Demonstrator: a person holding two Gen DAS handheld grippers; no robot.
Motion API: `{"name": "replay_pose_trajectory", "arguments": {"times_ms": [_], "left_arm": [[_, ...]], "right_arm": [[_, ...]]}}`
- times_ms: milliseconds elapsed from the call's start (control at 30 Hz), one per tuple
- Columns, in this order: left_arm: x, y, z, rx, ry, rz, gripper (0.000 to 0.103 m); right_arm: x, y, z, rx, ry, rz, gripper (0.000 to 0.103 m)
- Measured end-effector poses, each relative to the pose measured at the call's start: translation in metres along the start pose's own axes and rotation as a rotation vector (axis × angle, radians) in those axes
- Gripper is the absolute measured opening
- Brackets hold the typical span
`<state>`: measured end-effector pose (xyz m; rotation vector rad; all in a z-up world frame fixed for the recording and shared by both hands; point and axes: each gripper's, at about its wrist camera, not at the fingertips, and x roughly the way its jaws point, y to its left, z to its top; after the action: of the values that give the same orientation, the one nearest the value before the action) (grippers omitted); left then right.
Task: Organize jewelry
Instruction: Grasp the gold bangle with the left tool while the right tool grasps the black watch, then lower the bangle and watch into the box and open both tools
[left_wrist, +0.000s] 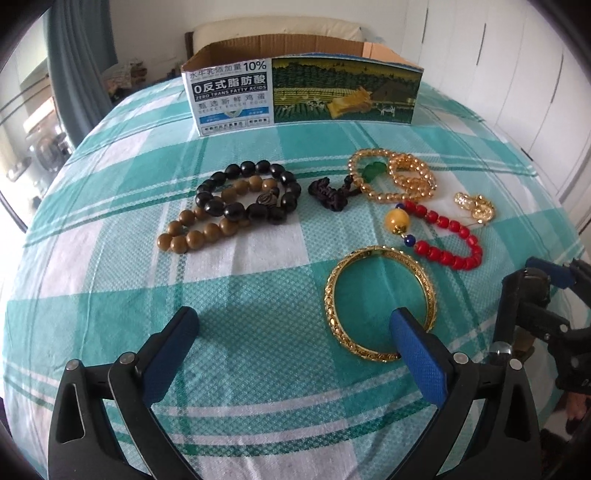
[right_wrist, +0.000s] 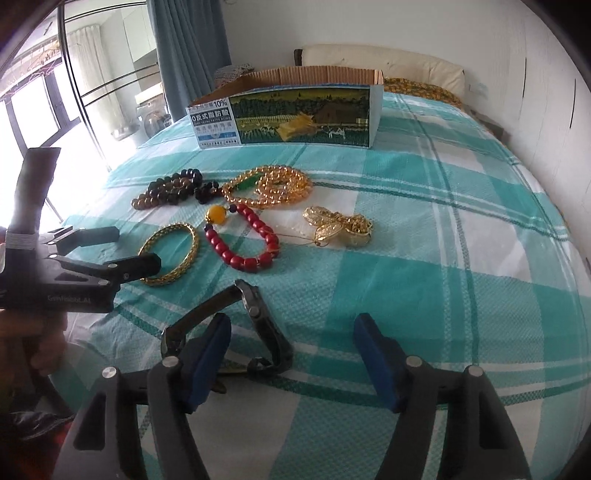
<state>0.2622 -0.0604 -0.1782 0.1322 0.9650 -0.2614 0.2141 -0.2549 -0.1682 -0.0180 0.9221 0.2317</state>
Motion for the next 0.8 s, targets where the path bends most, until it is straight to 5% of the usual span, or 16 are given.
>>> {"name": "replay_pose_trajectory", "arguments": {"times_ms": [100, 167, 233, 300, 367, 800], "left_arm": [[-0.002, -0.003, -0.001, 0.0, -0.002, -0.003, 0.1], [-0.007, -0.007, -0.003, 0.002, -0.022, -0.002, 0.085], [-0.014, -0.01, -0.007, 0.01, -0.049, -0.01, 0.06], [-0.018, -0.013, -0.009, 0.023, -0.062, -0.038, 0.01], [-0.019, -0.012, -0.009, 0.011, -0.062, -0.061, 0.003], [-0.064, 0.0, 0.006, -0.094, -0.162, -0.168, 0.003]], "right_arm": [[0.002, 0.006, -0.001, -0.049, -0.006, -0.052, 0.049], [0.001, 0.007, -0.003, -0.067, -0.018, -0.07, 0.036], [-0.003, 0.005, -0.006, -0.054, -0.03, -0.061, 0.018], [-0.006, 0.002, -0.008, -0.022, -0.035, -0.04, 0.018], [-0.009, 0.0, -0.009, 0.013, -0.038, -0.013, 0.018], [-0.039, -0.006, 0.006, 0.105, -0.073, 0.037, 0.018]]}}
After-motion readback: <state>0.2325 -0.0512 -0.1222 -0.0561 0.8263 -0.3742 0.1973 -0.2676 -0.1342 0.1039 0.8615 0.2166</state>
